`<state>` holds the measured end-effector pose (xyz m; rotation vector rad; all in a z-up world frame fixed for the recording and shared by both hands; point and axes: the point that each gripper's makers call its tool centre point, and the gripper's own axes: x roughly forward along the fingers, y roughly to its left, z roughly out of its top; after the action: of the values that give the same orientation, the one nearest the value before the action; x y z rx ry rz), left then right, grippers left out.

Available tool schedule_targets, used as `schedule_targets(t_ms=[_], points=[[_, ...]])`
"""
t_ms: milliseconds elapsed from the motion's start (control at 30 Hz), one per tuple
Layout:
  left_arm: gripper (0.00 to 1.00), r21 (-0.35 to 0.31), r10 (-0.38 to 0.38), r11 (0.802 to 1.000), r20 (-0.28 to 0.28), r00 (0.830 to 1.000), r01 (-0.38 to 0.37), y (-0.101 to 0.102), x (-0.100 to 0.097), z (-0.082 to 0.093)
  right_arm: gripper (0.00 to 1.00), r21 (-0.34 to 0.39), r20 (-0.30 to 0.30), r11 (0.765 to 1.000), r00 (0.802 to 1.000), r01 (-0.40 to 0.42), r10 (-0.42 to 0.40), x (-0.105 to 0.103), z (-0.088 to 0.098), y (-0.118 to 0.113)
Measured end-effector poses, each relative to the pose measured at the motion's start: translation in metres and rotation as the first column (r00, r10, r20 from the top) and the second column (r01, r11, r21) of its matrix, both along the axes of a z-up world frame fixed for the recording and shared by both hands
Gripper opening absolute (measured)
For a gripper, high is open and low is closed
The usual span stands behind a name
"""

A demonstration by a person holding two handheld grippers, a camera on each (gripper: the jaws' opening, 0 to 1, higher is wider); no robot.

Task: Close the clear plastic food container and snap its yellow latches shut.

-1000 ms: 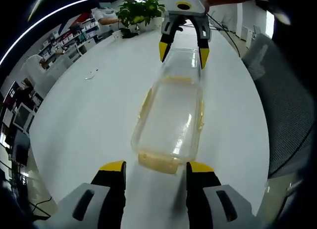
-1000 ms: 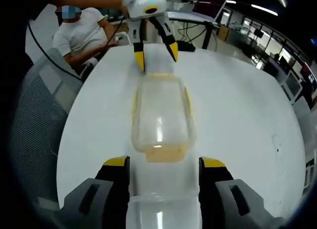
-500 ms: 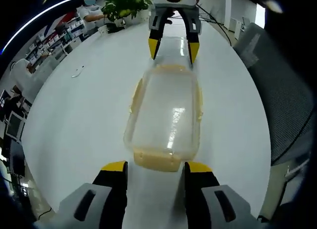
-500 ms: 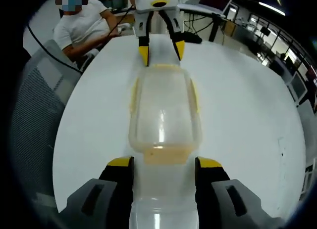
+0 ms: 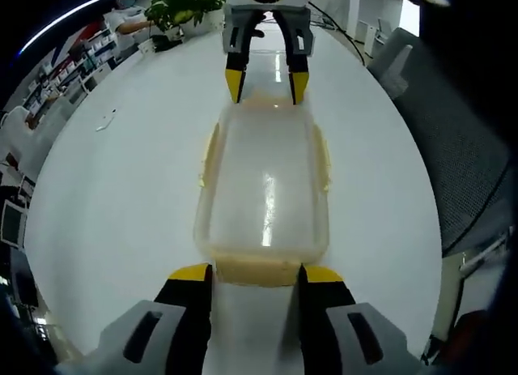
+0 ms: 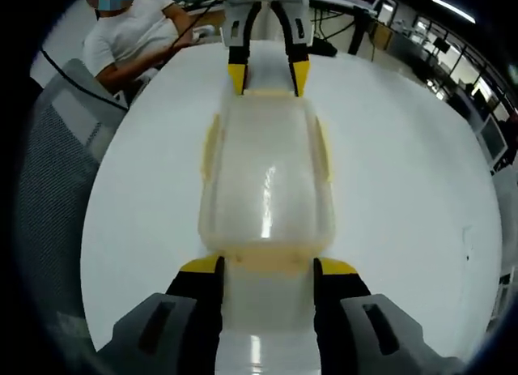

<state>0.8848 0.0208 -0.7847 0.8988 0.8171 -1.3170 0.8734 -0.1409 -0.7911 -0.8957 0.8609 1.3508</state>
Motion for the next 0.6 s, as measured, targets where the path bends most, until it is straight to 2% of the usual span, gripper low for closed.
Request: schedule_targets(t_ms=[267,600], points=[[0.35,0.011,-0.021,1.0,-0.037,0.999,0.021,-0.0009,-0.0022,-0.0007,0.4,-0.002,-0.028,1.0,1.0,0.006,-0.006,-0.0016,-0.0002,0.0007],[0.33,0.019,-0.021,1.0,-0.032,0.999,0.022,-0.0031,-0.0081,0.0011,0.36,0.007,-0.021,1.0,1.0,-0.013,0.013,-0.0051,0.0002,0.0007]])
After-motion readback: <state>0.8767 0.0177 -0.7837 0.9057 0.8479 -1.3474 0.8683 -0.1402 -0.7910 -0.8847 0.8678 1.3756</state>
